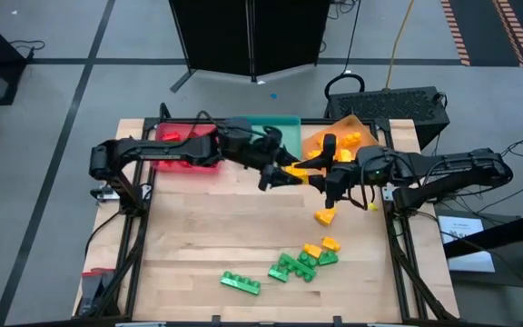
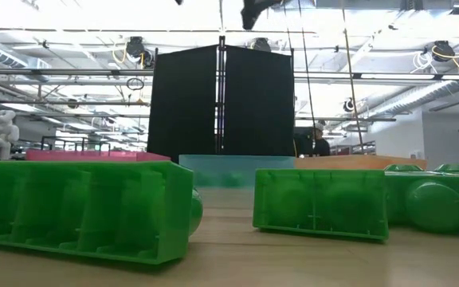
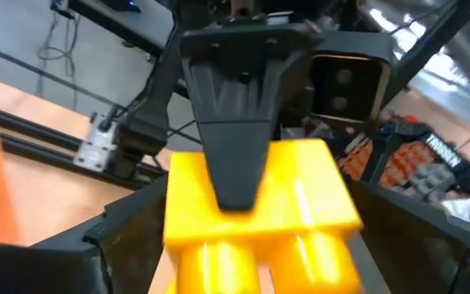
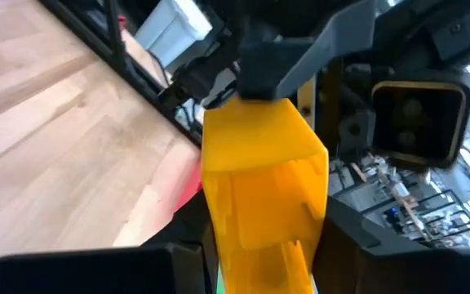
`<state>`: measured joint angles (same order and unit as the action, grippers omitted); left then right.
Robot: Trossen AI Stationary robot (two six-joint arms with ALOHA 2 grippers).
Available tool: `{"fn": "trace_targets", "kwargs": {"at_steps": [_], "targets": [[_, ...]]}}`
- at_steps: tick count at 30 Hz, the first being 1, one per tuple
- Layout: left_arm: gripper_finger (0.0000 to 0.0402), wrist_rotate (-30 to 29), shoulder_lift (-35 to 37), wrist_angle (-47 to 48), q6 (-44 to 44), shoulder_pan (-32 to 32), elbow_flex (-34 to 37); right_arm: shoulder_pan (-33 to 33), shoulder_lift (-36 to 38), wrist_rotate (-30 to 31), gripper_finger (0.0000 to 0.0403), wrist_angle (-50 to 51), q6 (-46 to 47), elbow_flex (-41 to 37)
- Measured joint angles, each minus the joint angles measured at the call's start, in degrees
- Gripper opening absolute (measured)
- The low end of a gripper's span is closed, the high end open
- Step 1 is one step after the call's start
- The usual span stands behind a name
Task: Sort blocks
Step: Put the yellow game piece into the orange bin
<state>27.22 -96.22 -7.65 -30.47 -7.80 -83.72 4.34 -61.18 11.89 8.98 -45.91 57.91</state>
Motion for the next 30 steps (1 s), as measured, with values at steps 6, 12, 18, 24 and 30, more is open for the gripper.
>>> {"fn": "trace_targets", "kwargs": {"at_steps": [6, 12, 18, 24, 30], "targets": [[0.0375, -1.29, 6.27, 11.14, 7.05, -3.22, -0.03, -0.73, 2.35, 2.70, 0.0117, -0.77, 0.52, -0.15], [0.0375, -9.43, 12.02, 22.81, 15.78, -5.83, -0.09, -3.94, 5.89, 10.81, 0.0117, 2.35, 5.54, -0.15], [0.0375, -20.25, 20.41, 29.39, 23.69, -7.29, 0.14, -12.93, 10.16, 11.04, 0.0117, 13.04, 12.93, -0.15], [0.0373, -28.94, 29.10, 30.81, 26.49, -7.57, 3.27, -25.77, 13.66, 10.40, 0.0117, 16.45, 16.56, -4.24], [0.0373, -30.23, 35.19, 31.23, 22.60, -7.51, 11.07, -36.56, 15.34, 2.02, 0.0117, 7.40, 24.40, -20.15]]}}
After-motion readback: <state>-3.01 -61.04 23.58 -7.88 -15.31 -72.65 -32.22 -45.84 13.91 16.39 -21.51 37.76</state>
